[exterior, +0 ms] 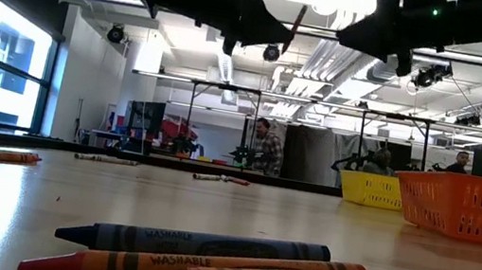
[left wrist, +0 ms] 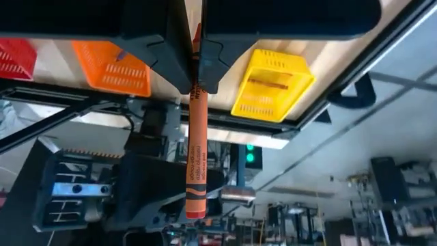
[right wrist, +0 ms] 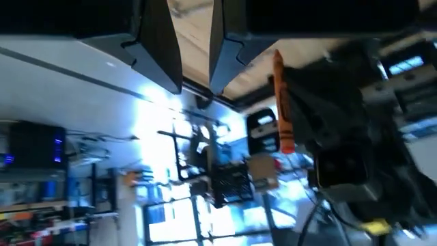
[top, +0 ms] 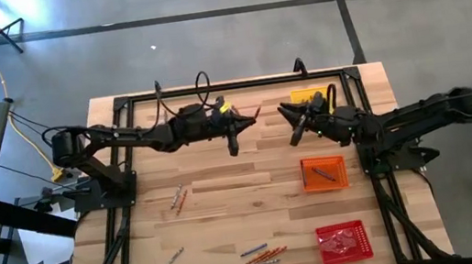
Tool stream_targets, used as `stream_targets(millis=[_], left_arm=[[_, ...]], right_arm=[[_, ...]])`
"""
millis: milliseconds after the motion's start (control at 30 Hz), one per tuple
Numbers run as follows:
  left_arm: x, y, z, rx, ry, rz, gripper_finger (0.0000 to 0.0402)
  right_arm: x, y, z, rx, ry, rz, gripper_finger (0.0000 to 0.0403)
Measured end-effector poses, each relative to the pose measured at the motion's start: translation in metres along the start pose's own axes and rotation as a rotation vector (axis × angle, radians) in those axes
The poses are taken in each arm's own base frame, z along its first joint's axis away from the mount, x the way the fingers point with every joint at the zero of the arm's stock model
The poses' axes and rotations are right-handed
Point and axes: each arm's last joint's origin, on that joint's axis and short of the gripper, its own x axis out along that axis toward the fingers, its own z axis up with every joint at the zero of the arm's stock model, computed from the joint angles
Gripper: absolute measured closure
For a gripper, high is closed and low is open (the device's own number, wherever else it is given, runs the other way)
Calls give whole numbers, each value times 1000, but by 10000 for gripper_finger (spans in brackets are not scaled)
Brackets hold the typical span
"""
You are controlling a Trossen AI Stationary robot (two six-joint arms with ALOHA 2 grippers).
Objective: Sort crayons
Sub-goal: Put the orange crayon into the yellow bin
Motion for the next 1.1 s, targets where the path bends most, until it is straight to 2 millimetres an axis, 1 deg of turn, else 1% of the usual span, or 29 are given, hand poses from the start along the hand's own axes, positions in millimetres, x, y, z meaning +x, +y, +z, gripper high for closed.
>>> stream_targets(millis=[167, 300, 400, 567, 700, 900, 1100], left_arm=[[0, -8, 4, 5, -42, -3, 401], [0, -12, 5, -13, -61, 19, 401], [0, -16, 5, -12, -58, 44, 401], [0, -23, 4, -9, -55, 26, 401], [0, -27, 4, -4, -54, 17, 401], [-1, -35, 3, 21, -43, -7, 401], [-1, -37, 3, 30, -45, -10, 401]], right_arm=[[9, 13, -10, 35, -42, 69, 333], [18, 26, -18, 39, -38, 115, 333], [24, 37, -18, 21, -36, 138, 333], [29, 48, -14, -7, -47, 160, 333], [30, 52, -10, -33, -56, 165, 333], [30, 53, -9, -30, -61, 172, 333], [30, 53, -9, -30, -60, 176, 333]])
